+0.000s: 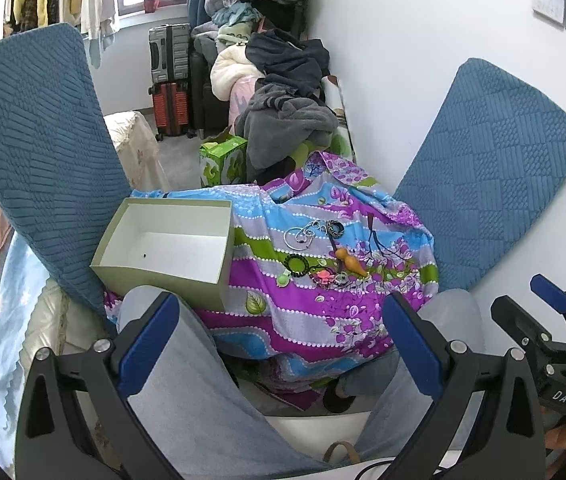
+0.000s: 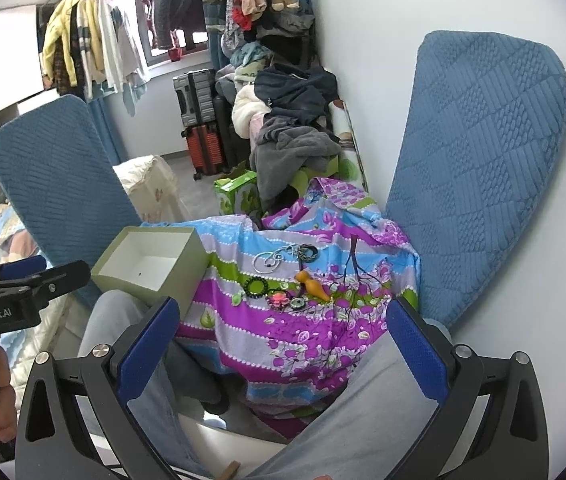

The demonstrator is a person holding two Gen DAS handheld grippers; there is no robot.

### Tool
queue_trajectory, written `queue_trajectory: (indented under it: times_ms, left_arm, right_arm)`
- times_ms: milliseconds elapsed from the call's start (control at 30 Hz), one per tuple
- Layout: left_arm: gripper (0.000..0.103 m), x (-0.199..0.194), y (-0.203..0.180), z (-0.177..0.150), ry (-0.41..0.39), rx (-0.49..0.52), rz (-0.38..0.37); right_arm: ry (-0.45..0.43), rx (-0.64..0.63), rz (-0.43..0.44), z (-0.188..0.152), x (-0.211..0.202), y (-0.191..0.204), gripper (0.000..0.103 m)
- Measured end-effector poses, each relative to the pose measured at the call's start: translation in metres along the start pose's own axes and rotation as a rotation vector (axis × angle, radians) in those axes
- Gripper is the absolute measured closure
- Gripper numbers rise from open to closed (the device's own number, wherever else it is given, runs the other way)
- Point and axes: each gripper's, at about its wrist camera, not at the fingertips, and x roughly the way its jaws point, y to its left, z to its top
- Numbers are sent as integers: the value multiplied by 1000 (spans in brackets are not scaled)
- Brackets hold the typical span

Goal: Organize jewelry

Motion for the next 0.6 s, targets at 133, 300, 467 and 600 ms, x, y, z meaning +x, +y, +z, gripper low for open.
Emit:
queue_trajectory:
  times_ms: [133, 300, 467, 600]
  left_arm:
    - [2, 1, -1, -1, -1, 9, 2]
    - [2, 1, 1, 0, -4, 8, -1]
    - [2, 2, 1, -3, -1, 7, -1]
    - [2, 4, 0, -2, 5, 13, -4]
  right_arm:
    - [13, 6, -1, 0, 3, -1, 0]
    - [6, -4, 1, 0, 1, -1, 0]
    - [3, 5, 0, -1, 0, -3, 0]
    - [3, 10, 14, -3, -1, -2, 0]
